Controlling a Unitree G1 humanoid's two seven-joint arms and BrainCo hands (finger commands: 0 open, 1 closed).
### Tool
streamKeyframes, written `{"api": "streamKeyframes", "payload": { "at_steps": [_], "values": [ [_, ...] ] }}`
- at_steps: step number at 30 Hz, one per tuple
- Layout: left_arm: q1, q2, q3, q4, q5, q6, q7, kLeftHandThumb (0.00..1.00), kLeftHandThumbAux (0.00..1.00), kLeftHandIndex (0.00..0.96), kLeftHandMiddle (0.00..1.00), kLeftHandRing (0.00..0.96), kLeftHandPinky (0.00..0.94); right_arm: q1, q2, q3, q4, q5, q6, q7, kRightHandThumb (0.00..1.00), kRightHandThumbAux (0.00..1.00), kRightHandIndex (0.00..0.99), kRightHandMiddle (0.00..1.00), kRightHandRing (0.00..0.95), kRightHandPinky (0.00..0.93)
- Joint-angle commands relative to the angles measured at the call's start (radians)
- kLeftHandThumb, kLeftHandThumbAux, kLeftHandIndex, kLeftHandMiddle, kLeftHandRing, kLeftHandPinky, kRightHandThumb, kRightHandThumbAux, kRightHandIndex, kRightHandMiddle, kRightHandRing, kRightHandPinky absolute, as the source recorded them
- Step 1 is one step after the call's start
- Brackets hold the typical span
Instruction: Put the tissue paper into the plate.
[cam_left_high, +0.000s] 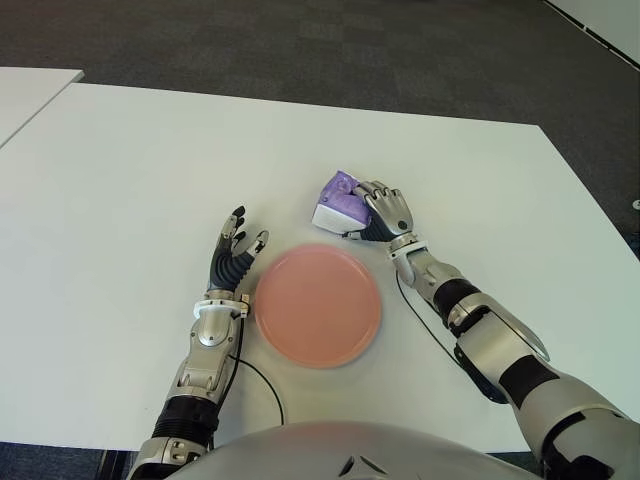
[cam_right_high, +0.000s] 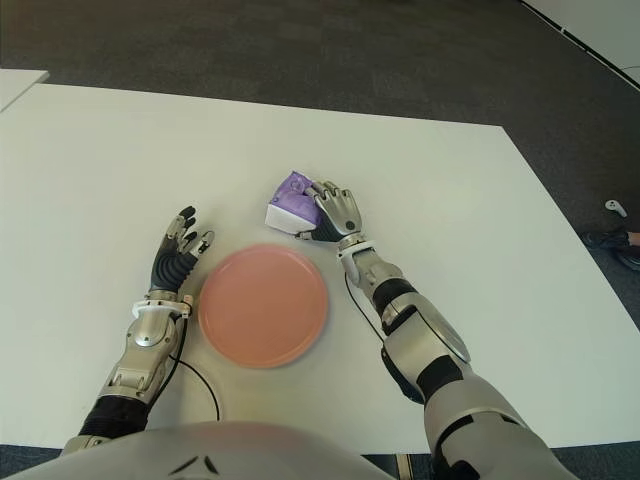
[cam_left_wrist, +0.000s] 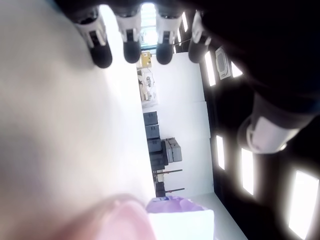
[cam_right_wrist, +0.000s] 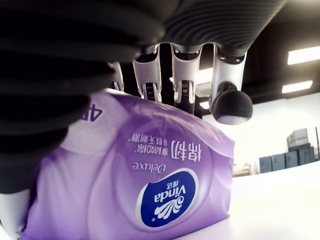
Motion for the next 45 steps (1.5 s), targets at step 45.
{"api": "streamKeyframes", "payload": {
  "at_steps": [45],
  "values": [
    [-0.034, 0.023, 0.008, 0.116, -0.012, -0.013, -0.007, 0.051, 0.520, 0.000, 0.000, 0.000, 0.014, 0.106, -0.121, -0.329, -0.548, 0.107, -0.023, -0.011, 0.746, 0.709, 0.441, 0.898, 0.892, 0.879]
  ]
}}
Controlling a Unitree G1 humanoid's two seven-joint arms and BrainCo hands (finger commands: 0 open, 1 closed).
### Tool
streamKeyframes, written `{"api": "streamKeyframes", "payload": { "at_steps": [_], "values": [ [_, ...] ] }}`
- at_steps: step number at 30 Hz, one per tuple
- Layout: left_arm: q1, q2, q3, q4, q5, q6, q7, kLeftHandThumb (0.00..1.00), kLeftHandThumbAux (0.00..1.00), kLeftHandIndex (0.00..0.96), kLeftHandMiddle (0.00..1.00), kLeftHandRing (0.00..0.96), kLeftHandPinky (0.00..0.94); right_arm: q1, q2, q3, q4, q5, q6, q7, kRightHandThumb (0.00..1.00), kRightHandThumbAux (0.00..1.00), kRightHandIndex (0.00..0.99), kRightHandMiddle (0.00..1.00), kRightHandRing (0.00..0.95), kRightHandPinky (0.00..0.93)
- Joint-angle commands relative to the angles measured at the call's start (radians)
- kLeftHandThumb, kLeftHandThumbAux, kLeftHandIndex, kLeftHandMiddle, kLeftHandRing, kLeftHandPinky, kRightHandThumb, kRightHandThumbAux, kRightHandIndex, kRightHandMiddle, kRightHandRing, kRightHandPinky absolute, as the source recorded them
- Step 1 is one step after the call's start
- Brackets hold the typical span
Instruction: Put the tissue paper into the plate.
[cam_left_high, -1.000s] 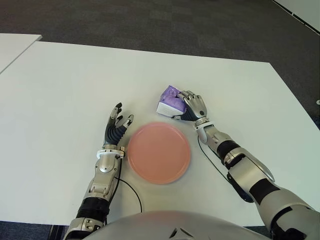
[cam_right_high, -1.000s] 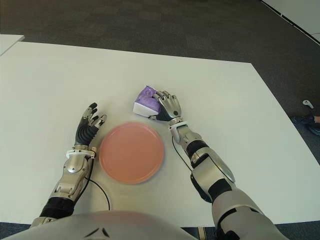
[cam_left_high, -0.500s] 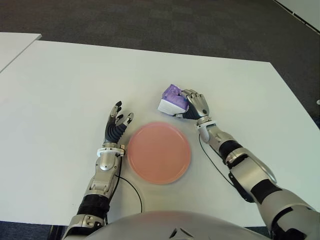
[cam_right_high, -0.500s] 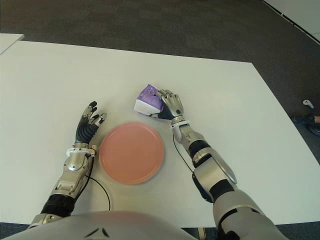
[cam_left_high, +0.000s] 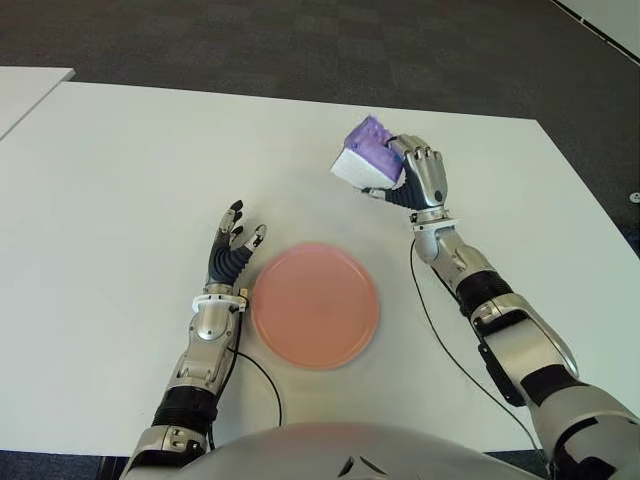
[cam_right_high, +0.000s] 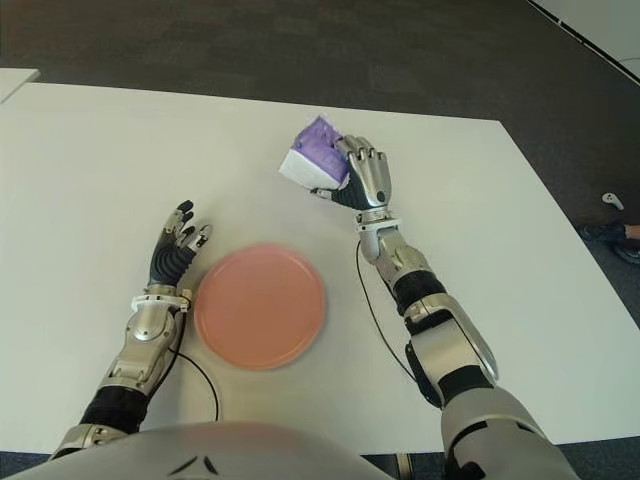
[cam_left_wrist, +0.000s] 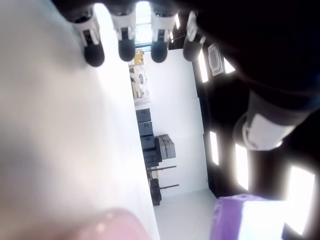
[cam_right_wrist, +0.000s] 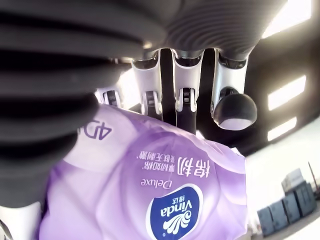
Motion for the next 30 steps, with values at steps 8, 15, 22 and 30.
{"api": "streamKeyframes", "payload": {
  "at_steps": [8, 15, 22, 30],
  "values": [
    [0.013, 0.003, 0.001, 0.055, -0.014, 0.045, -0.005, 0.052, 0.503, 0.000, 0.000, 0.000, 0.002, 0.098, -0.010, -0.123, -0.342, 0.005, 0.089, 0.095, 0.741, 0.710, 0.441, 0.889, 0.885, 0.869],
    [0.008, 0.004, -0.001, 0.067, -0.005, 0.039, 0.003, 0.059, 0.489, 0.000, 0.000, 0.000, 0.000, 0.119, 0.004, -0.161, -0.417, 0.015, 0.066, 0.131, 0.738, 0.711, 0.440, 0.883, 0.878, 0.866],
    [0.010, -0.002, 0.001, 0.057, -0.027, 0.042, -0.014, 0.060, 0.493, 0.000, 0.000, 0.000, 0.000, 0.268, 0.033, -0.134, -0.641, -0.011, 0.024, 0.178, 0.734, 0.713, 0.440, 0.878, 0.873, 0.861],
    [0.009, -0.005, -0.006, 0.061, -0.017, 0.037, 0.005, 0.056, 0.494, 0.000, 0.000, 0.000, 0.002, 0.379, 0.001, -0.108, -0.734, -0.027, -0.094, 0.259, 0.731, 0.714, 0.440, 0.878, 0.872, 0.870]
  ]
}}
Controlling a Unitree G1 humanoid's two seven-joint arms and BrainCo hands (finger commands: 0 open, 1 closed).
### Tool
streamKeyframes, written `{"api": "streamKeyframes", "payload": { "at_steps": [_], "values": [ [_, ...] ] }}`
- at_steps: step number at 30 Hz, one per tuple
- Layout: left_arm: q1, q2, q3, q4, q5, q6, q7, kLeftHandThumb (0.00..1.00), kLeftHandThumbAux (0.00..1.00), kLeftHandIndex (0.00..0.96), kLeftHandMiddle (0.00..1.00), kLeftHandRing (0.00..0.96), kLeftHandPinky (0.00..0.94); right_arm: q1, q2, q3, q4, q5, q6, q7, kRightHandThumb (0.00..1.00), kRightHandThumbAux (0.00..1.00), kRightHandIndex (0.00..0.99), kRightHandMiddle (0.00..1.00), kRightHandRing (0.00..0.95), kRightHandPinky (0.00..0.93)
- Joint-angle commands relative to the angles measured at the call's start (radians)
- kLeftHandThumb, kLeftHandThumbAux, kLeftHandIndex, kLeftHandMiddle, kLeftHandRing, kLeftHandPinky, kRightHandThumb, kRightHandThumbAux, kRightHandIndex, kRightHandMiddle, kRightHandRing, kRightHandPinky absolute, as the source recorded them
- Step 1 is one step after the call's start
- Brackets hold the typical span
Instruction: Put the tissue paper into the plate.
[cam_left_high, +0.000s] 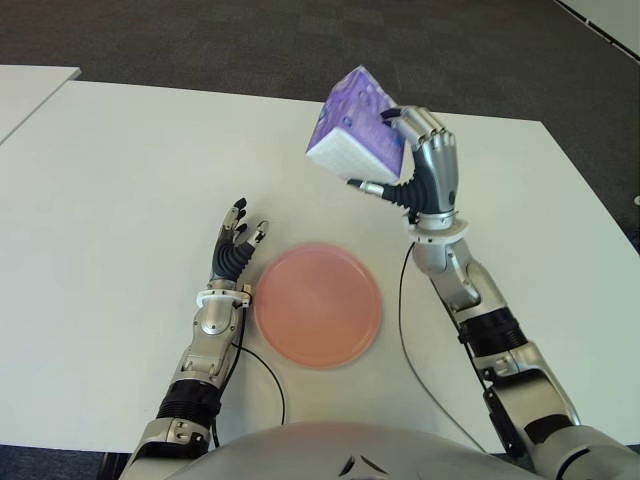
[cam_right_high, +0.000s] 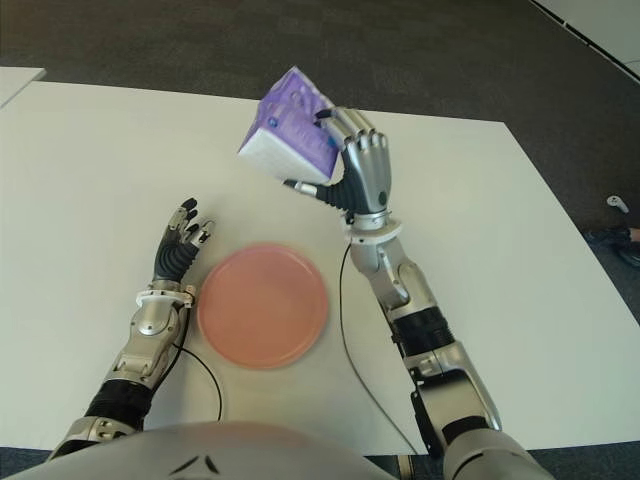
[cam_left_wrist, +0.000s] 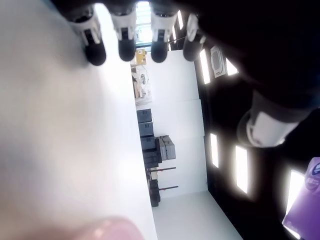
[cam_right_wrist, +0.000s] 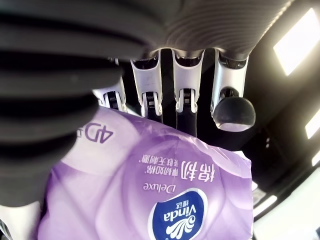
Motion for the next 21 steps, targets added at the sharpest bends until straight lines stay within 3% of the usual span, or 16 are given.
{"api": "streamKeyframes", "payload": {
  "at_steps": [1, 7, 11, 21],
  "values": [
    [0.033, -0.004, -0.006, 0.038, 0.008, 0.030, 0.007, 0.056, 0.494, 0.000, 0.000, 0.000, 0.002, 0.079, -0.044, 0.011, -0.049, -0.031, -0.082, 0.038, 0.730, 0.714, 0.440, 0.880, 0.874, 0.872],
    [0.037, -0.006, -0.011, 0.031, 0.020, 0.034, 0.008, 0.056, 0.498, 0.000, 0.000, 0.000, 0.000, 0.111, -0.090, -0.014, -0.103, -0.128, -0.115, 0.040, 0.727, 0.714, 0.440, 0.893, 0.888, 0.885],
    [0.039, -0.008, -0.009, 0.026, 0.025, 0.030, 0.014, 0.053, 0.502, 0.000, 0.000, 0.000, 0.000, 0.125, -0.135, -0.033, -0.124, -0.110, -0.160, 0.085, 0.725, 0.714, 0.440, 0.896, 0.892, 0.883],
    [0.036, -0.014, -0.005, 0.030, 0.017, 0.033, 0.014, 0.054, 0.484, 0.000, 0.000, 0.000, 0.000, 0.143, -0.187, -0.036, -0.123, -0.033, -0.256, 0.233, 0.722, 0.713, 0.440, 0.887, 0.886, 0.878]
  ]
}}
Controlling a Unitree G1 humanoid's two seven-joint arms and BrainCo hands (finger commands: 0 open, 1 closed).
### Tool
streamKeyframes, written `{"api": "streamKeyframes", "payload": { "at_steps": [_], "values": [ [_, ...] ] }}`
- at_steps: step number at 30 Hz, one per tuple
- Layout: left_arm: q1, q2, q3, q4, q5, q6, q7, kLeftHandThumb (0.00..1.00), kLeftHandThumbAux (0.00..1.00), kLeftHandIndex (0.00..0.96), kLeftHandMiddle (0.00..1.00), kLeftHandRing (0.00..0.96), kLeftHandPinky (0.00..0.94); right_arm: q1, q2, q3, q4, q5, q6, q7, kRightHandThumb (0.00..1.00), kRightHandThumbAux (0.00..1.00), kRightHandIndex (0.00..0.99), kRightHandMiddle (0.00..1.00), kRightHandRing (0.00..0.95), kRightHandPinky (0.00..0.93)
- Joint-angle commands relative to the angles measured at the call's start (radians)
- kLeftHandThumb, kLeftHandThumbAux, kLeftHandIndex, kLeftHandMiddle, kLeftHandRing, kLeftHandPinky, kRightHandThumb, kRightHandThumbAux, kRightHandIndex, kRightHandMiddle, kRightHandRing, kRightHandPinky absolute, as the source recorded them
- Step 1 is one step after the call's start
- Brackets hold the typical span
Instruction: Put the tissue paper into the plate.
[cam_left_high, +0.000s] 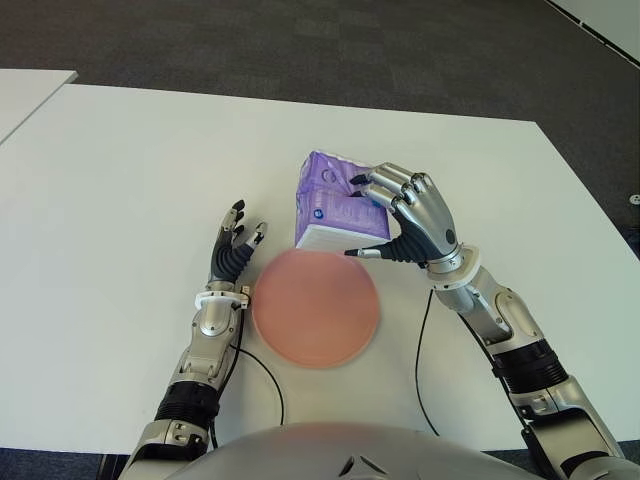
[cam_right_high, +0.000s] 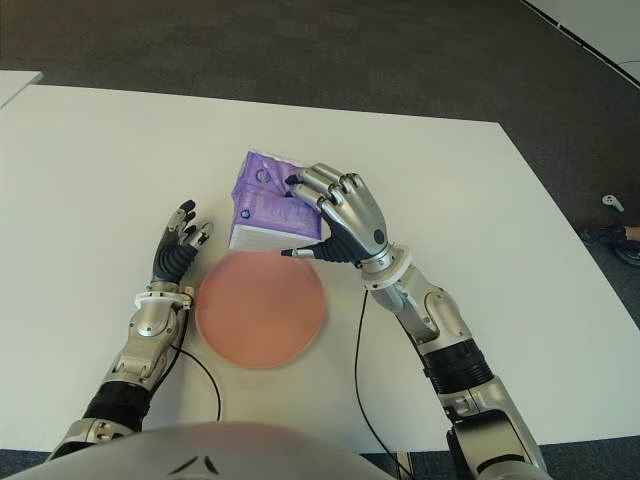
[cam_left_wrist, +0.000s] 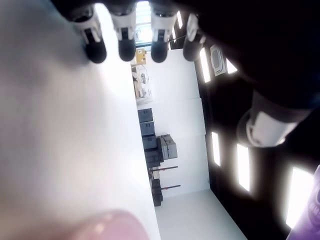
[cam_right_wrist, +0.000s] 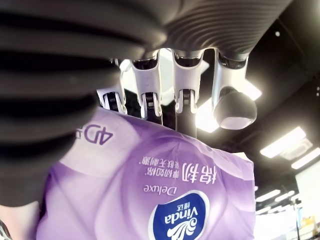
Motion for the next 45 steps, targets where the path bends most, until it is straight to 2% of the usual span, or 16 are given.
{"api": "streamKeyframes", "payload": {
  "at_steps": [1, 5, 9, 23, 30, 45],
  "values": [
    [0.029, -0.005, -0.002, 0.034, 0.001, 0.032, 0.008, 0.054, 0.482, 0.000, 0.000, 0.000, 0.000, 0.027, -0.022, -0.001, -0.009, 0.011, -0.047, 0.060, 0.722, 0.713, 0.440, 0.887, 0.886, 0.878],
    [0.026, -0.007, -0.001, 0.041, 0.002, 0.032, 0.012, 0.059, 0.489, 0.000, 0.000, 0.000, 0.000, 0.055, -0.027, 0.013, -0.001, -0.059, -0.080, 0.039, 0.721, 0.713, 0.440, 0.881, 0.878, 0.869],
    [0.022, -0.008, 0.003, 0.045, -0.004, 0.037, 0.010, 0.062, 0.501, 0.000, 0.000, 0.000, 0.002, 0.068, -0.034, 0.004, -0.004, -0.071, -0.087, 0.065, 0.722, 0.712, 0.440, 0.878, 0.874, 0.867],
    [0.024, 0.000, 0.005, 0.052, 0.002, 0.009, 0.010, 0.049, 0.509, 0.000, 0.000, 0.000, 0.019, 0.089, -0.040, -0.020, -0.004, -0.046, -0.071, 0.177, 0.724, 0.711, 0.441, 0.879, 0.876, 0.870],
    [0.023, 0.007, 0.002, 0.051, 0.001, 0.008, 0.002, 0.037, 0.494, 0.000, 0.000, 0.000, 0.015, 0.095, -0.031, 0.008, 0.003, -0.021, -0.082, 0.252, 0.723, 0.711, 0.441, 0.865, 0.864, 0.862],
    [0.021, 0.004, 0.004, 0.044, 0.000, 0.018, 0.003, 0.042, 0.496, 0.000, 0.000, 0.000, 0.009, 0.073, -0.020, 0.065, 0.073, 0.000, -0.109, 0.352, 0.727, 0.709, 0.441, 0.845, 0.850, 0.863]
  ]
}}
